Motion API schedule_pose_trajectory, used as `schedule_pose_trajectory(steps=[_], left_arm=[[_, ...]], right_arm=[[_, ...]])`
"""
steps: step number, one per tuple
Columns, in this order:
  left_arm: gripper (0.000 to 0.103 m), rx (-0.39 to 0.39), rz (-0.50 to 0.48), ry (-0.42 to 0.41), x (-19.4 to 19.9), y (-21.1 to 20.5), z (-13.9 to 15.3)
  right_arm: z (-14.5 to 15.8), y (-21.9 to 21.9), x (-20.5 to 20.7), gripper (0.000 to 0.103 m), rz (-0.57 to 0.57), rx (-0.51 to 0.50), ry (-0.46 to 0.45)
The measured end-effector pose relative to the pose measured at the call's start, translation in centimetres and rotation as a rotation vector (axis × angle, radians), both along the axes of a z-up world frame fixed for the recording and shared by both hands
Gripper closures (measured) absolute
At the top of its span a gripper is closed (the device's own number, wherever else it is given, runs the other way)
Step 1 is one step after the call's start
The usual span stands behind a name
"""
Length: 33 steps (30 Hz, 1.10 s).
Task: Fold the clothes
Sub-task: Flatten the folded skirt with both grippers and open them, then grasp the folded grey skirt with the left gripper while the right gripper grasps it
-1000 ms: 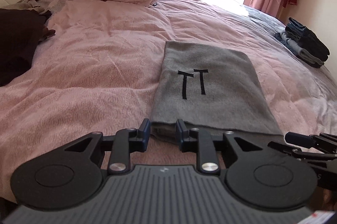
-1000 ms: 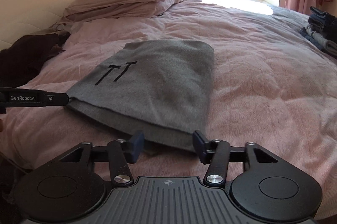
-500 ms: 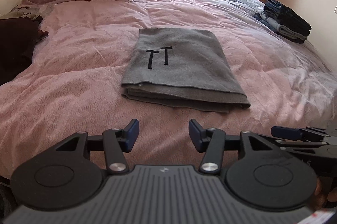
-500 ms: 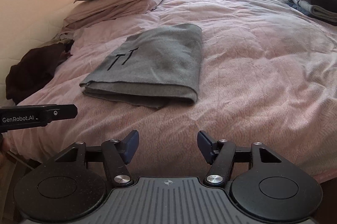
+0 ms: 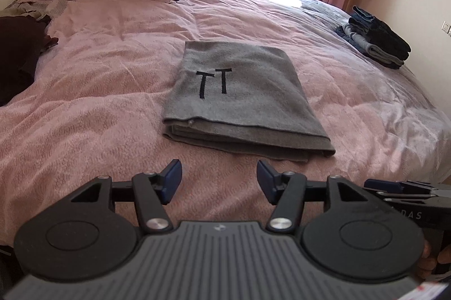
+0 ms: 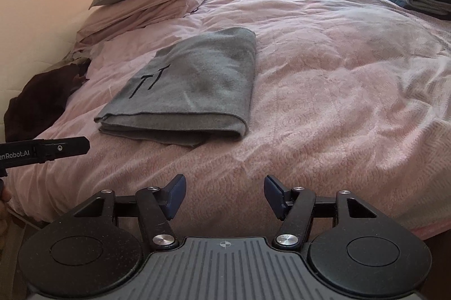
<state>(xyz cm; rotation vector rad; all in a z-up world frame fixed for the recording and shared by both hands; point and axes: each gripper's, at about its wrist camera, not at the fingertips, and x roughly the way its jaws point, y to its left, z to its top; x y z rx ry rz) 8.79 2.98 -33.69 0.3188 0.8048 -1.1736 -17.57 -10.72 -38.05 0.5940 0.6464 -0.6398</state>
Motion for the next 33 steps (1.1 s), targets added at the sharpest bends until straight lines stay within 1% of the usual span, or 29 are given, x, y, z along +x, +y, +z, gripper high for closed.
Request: schedule_pose_trajectory(steps=[2,4,6,7,10,11,13,14,16,18,21,25,27,29,31,32,33], left_arm=[[0.048,-0.019,0.011,0.014,1.6,-0.4,0.3],[0.048,-0.049,0.019,0.027,3.5,-1.1,0.7],[0.048,-0.075,0.025,0.040,5.7,-2.2,0.8],[0.048,-0.085,0.018,0.063,6.8,-2.8,0.6],[0.049,-0.085,0.010,0.159,9.8,-4.9,-0.6],[0.049,-0.089,-0.006,0.203,10.8,-5.8,-1.2],[0.049,-0.086,-0.008,0.301,12.7,-7.4,-2.6],[0.049,-0.088,-0.019,0.343,13.4,-8.0,-3.2],[0.049,-0.081,-0.009,0.429,14.8,-9.6,-4.8],[0.049,-0.078,-0.015,0.499,15.9,-11.1,-6.2],[0.049,-0.074,-0.028,0.582,17.1,-13.0,-7.9],[0.051,-0.062,-0.050,0.641,17.8,-15.3,-9.4],[0.051,-0.062,-0.066,0.657,18.1,-16.1,-10.0],[0.052,-0.067,-0.072,0.677,18.2,-16.6,-10.5],[0.057,-0.067,-0.076,0.681,18.3,-17.0,-10.9],[0.059,-0.067,-0.078,0.679,18.3,-17.1,-11.0],[0.063,-0.072,-0.083,0.681,18.3,-17.2,-11.2]], right_arm=[[0.4,-1.3,-0.2,0.045,-0.016,0.003,-0.038],[0.8,-3.1,-0.5,0.045,-0.043,0.016,-0.101],[0.9,-5.1,-0.6,0.045,-0.064,0.052,-0.167],[0.8,-6.0,-0.6,0.045,-0.076,0.070,-0.197],[-0.2,-9.4,-0.2,0.045,-0.111,0.150,-0.285],[-0.7,-10.4,0.0,0.045,-0.121,0.183,-0.305],[-1.9,-12.3,0.6,0.045,-0.132,0.258,-0.342],[-2.6,-13.1,1.0,0.045,-0.134,0.296,-0.357],[-3.7,-14.5,1.7,0.045,-0.135,0.360,-0.367],[-4.7,-15.9,2.5,0.045,-0.123,0.415,-0.383],[-5.9,-17.8,3.4,0.045,-0.115,0.477,-0.412],[-7.4,-20.2,4.3,0.045,-0.099,0.564,-0.481],[-8.1,-21.2,4.9,0.048,-0.078,0.591,-0.505],[-8.7,-21.7,5.3,0.052,-0.054,0.590,-0.524],[-9.3,-21.9,5.3,0.057,-0.030,0.585,-0.550],[-9.6,-21.9,5.1,0.062,-0.025,0.582,-0.559],[-9.8,-21.9,4.9,0.066,-0.028,0.580,-0.562]])
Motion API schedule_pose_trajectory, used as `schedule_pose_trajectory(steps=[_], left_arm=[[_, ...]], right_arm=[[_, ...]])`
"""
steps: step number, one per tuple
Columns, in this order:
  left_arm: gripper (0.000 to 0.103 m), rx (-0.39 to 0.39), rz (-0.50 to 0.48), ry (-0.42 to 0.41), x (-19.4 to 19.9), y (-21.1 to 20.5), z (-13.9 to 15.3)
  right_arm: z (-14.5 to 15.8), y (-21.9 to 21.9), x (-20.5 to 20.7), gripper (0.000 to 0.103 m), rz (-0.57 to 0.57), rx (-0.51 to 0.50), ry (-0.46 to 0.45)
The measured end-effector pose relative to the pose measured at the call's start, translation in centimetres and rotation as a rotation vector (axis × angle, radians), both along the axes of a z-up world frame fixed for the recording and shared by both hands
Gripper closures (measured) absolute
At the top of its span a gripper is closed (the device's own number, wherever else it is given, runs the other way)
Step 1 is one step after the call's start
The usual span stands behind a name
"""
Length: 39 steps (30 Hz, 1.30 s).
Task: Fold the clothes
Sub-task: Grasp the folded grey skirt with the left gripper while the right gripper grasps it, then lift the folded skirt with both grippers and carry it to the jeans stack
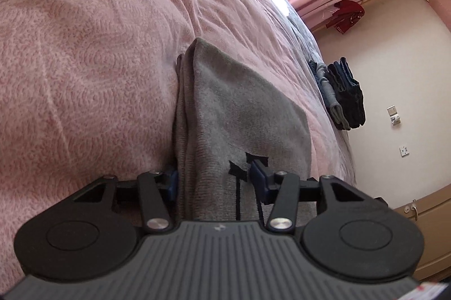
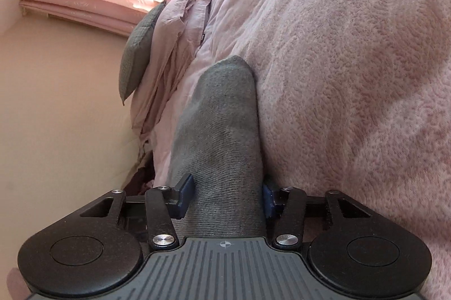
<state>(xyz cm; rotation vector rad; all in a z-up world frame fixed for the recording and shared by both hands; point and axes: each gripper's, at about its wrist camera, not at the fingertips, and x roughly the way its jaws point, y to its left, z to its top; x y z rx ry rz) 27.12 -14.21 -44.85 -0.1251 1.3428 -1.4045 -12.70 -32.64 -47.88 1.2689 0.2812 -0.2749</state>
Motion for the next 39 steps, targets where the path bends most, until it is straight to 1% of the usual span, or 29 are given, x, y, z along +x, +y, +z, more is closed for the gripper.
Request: schedule_pose_trajectory(steps=[2,4,5,7,9,11,15,19,20,23,26,30,34,37,39], left_arm=[[0.069,-0.008,0.000,0.003,0.0,0.0,-0.1],[0.078,-0.015,0.004,-0.015,-0.2,0.2,0.5],[0.083,-0.021,0.013,-0.022,-0.3,0.4,0.9],[0.084,-0.009,0.030,-0.051,-0.9,0.4,2.2],[0.085,0.022,0.048,-0.087,-1.8,0.3,4.1],[0.085,0.040,0.062,-0.092,-2.7,0.1,6.4],[0.085,0.048,0.106,-0.078,-5.7,-0.4,12.5],[0.085,0.041,0.167,-0.066,-11.1,-2.0,19.1],[0.085,0.037,0.179,-0.059,-12.3,-2.4,20.2],[0.085,0.018,0.186,-0.057,-16.7,-4.6,23.6],[0.085,-0.002,0.161,-0.057,-20.2,-7.4,25.9],[0.085,-0.018,0.100,-0.050,-24.0,-11.8,28.4],[0.085,-0.059,-0.012,-0.048,-26.8,-16.8,30.1],[0.085,-0.080,-0.125,-0.058,-29.6,-21.3,30.3],[0.085,-0.071,-0.191,-0.050,-31.6,-24.3,30.1]], right_arm=[[0.0,0.4,-0.5,0.077,-0.013,-0.014,0.005],[0.6,0.6,-0.5,0.081,-0.024,-0.009,0.036],[1.3,0.6,-0.4,0.083,-0.027,0.000,0.060],[3.3,0.4,0.0,0.085,-0.017,-0.002,0.111],[5.8,0.0,0.2,0.085,0.002,-0.020,0.161],[8.5,-0.9,-0.2,0.086,0.019,-0.011,0.178],[15.1,-3.4,-2.0,0.086,0.064,-0.022,0.193],[21.6,-6.6,-4.9,0.086,0.090,-0.041,0.203],[23.5,-7.6,-5.6,0.086,0.098,-0.056,0.209],[27.0,-10.3,-8.7,0.086,0.096,-0.076,0.219],[29.4,-12.5,-11.7,0.085,0.067,-0.091,0.222],[32.5,-14.8,-16.1,0.085,-0.020,-0.103,0.209],[34.4,-16.4,-21.6,0.085,-0.161,-0.092,0.192],[35.0,-17.2,-25.2,0.085,-0.270,-0.069,0.205],[35.2,-18.2,-27.6,0.085,-0.335,-0.063,0.219]])
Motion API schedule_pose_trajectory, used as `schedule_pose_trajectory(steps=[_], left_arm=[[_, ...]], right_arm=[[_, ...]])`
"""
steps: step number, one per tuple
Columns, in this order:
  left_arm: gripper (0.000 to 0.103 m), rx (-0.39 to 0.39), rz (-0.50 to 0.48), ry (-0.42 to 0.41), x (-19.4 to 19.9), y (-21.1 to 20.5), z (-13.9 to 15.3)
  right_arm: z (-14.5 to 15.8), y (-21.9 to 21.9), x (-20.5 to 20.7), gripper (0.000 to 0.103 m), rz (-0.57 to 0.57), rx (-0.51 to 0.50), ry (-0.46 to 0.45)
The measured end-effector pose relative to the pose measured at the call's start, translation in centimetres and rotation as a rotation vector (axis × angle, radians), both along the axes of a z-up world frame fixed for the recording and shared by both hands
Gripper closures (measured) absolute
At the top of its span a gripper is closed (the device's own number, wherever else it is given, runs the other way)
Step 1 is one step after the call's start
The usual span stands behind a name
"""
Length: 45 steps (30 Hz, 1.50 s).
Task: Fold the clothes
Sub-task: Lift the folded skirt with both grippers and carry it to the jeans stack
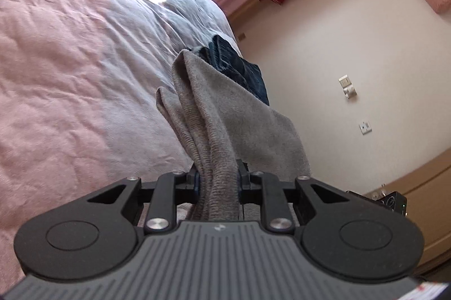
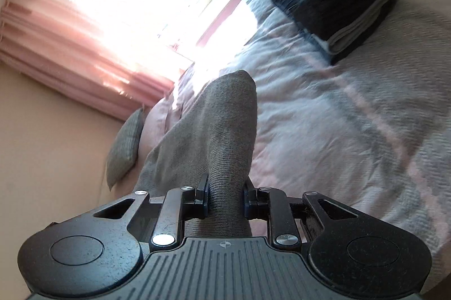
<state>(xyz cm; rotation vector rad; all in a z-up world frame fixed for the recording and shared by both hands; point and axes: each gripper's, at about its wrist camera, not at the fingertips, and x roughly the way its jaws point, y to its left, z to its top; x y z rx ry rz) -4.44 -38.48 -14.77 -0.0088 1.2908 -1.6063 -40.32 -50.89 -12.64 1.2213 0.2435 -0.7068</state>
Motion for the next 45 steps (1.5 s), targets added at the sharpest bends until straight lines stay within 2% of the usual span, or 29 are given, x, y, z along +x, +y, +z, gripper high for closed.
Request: schedule_pose_trajectory(steps=[4,8,11,14,16,18,21,26,33,36,40,42,43,44,45], left_arm=[[0.085,0.012,-0.102,-0.018,-4.5,-5.4,-0.5],[0.085,0.015,-0.132,-0.024,-8.9,-11.0,-1.5],[0.085,-0.001,-0.102,-0.034,-12.2,-15.4,-2.3],[0.085,-0.004,-0.029,-0.041,-15.6,-19.9,-2.6],[0.085,0.003,0.007,-0.047,-17.6,-23.8,-2.6],[0.085,-0.028,0.028,-0.072,-19.5,-27.4,-2.4],[0.085,-0.066,0.080,-0.074,-21.5,-32.7,-2.2],[0.085,-0.109,0.111,-0.145,-23.2,-41.1,-2.5],[0.085,-0.067,0.129,-0.198,-22.8,-49.9,-5.8],[0.085,-0.045,0.142,-0.193,-22.5,-51.6,-7.5],[0.085,-0.051,0.151,-0.201,-22.0,-53.3,-9.2],[0.084,-0.045,0.158,-0.219,-21.6,-53.9,-10.4],[0.084,-0.039,0.153,-0.236,-21.5,-54.1,-11.0],[0.079,-0.027,0.145,-0.264,-21.5,-54.4,-11.8],[0.077,-0.018,0.130,-0.297,-21.6,-54.7,-12.7]], right_arm=[[0.0,-3.5,-4.8,0.085,-0.084,0.022,0.012],[-0.6,-9.9,-8.8,0.085,-0.089,0.029,0.023],[-1.2,-16.9,-11.1,0.085,-0.019,0.004,0.027],[-1.4,-24.3,-12.8,0.085,0.030,0.019,0.047],[-1.1,-29.2,-13.5,0.085,0.078,-0.014,0.067],[-1.0,-33.9,-14.2,0.085,0.108,-0.042,0.059],[-0.8,-40.2,-14.5,0.085,0.122,-0.078,0.053],[-1.8,-48.6,-13.3,0.085,0.142,-0.140,0.045],[-6.3,-56.4,-10.9,0.085,0.172,-0.112,0.074],[-7.8,-58.5,-10.1,0.085,0.185,-0.111,0.084],[-10.0,-60.3,-9.4,0.085,0.182,-0.096,0.079],[-11.6,-60.5,-8.7,0.083,0.172,-0.079,0.114],[-12.6,-60.5,-8.1,0.078,0.167,-0.077,0.172],[-13.3,-60.5,-7.6,0.076,0.165,-0.079,0.223],[-13.8,-60.1,-7.5,0.075,0.153,-0.101,0.233]])
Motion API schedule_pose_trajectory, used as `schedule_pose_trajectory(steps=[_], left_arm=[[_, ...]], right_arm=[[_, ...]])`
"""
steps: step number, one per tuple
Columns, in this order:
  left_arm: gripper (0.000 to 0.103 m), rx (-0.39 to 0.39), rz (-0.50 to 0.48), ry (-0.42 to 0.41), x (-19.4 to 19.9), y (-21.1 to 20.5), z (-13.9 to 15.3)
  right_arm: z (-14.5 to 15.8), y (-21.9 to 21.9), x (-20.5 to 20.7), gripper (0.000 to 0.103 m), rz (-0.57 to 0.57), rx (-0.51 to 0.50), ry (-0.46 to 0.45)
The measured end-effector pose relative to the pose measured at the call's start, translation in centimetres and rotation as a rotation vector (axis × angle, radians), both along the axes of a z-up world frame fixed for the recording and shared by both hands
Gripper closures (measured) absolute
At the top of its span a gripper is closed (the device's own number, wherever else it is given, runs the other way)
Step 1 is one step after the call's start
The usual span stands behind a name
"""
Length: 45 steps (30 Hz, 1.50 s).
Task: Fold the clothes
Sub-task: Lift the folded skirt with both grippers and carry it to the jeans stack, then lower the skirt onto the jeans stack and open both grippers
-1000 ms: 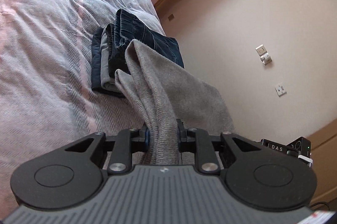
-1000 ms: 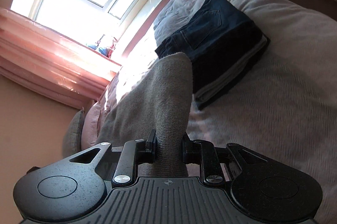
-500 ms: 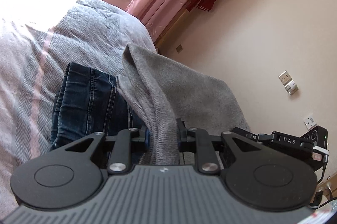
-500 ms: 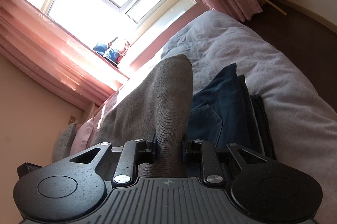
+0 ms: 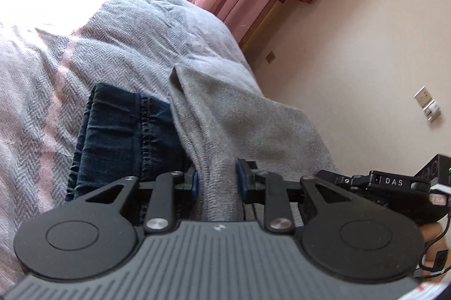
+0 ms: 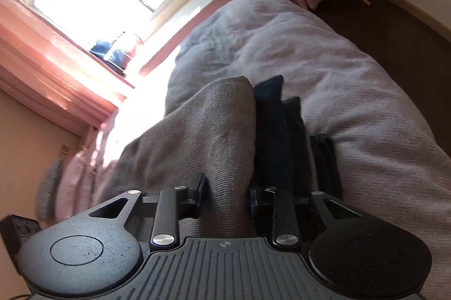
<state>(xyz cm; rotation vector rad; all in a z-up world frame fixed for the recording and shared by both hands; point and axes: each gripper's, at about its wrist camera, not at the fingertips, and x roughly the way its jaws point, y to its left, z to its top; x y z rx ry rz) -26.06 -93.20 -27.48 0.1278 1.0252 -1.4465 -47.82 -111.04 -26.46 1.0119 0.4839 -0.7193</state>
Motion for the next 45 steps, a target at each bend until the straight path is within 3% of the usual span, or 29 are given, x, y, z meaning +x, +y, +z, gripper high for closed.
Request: schedule_pose_trajectory(steps=[3,6,8,10,14,18,20,22,23,24,26,27,29,31,38,42,45], left_arm=[[0.077,-0.025,-0.016,-0.046,-0.4,-0.1,-1.1],[0.081,-0.081,-0.002,-0.058,-0.8,0.1,-0.1],[0.080,-0.093,-0.008,-0.071,-0.9,0.0,-0.1],[0.077,-0.051,0.001,-0.057,-0.6,-0.4,-0.9],[0.077,-0.031,0.006,-0.022,-0.2,0.0,-0.5],[0.073,-0.025,0.063,-0.159,-0.4,2.0,2.6],[0.073,-0.027,0.078,-0.217,-0.7,3.0,4.3],[0.083,-0.068,0.055,-0.239,-1.4,3.8,5.7],[0.097,-0.090,0.018,-0.262,-2.2,3.7,6.3],[0.102,-0.102,-0.013,-0.301,-2.9,3.4,6.5],[0.103,-0.063,-0.059,-0.366,-4.2,2.4,5.7],[0.103,-0.005,-0.063,-0.386,-4.5,1.7,4.3],[0.103,0.063,-0.054,-0.383,-4.2,1.3,1.8],[0.103,0.062,-0.041,-0.357,-3.8,1.7,0.4],[0.101,0.055,0.035,-0.272,-2.6,3.9,2.8],[0.100,0.031,0.008,-0.280,-4.5,6.8,4.6],[0.097,0.067,-0.010,-0.322,-6.1,7.7,3.8]], right_arm=[[0.5,0.8,-0.1,0.076,-0.021,-0.078,-0.014],[2.5,1.5,0.1,0.079,0.001,-0.198,-0.026],[2.4,1.2,0.3,0.079,0.001,-0.170,-0.020],[1.1,0.9,1.3,0.074,0.020,-0.121,0.078],[2.7,2.1,1.0,0.063,0.010,-0.153,0.111],[6.5,5.2,0.5,0.062,0.013,-0.368,0.202],[7.8,7.4,1.0,0.062,0.070,-0.437,0.217],[7.9,9.5,2.2,0.069,0.136,-0.470,0.238],[7.5,10.4,2.9,0.076,0.165,-0.487,0.265],[6.9,11.2,3.8,0.079,0.189,-0.500,0.301],[4.9,12.2,5.2,0.080,0.209,-0.490,0.380],[3.9,12.3,5.6,0.080,0.213,-0.486,0.399],[2.4,12.5,6.1,0.080,0.225,-0.492,0.424],[2.4,12.6,6.6,0.080,0.233,-0.493,0.440],[5.9,14.9,5.0,0.077,0.206,-0.485,0.362],[4.4,16.3,5.4,0.073,0.239,-0.447,0.395],[2.6,16.1,6.2,0.070,0.247,-0.429,0.428]])
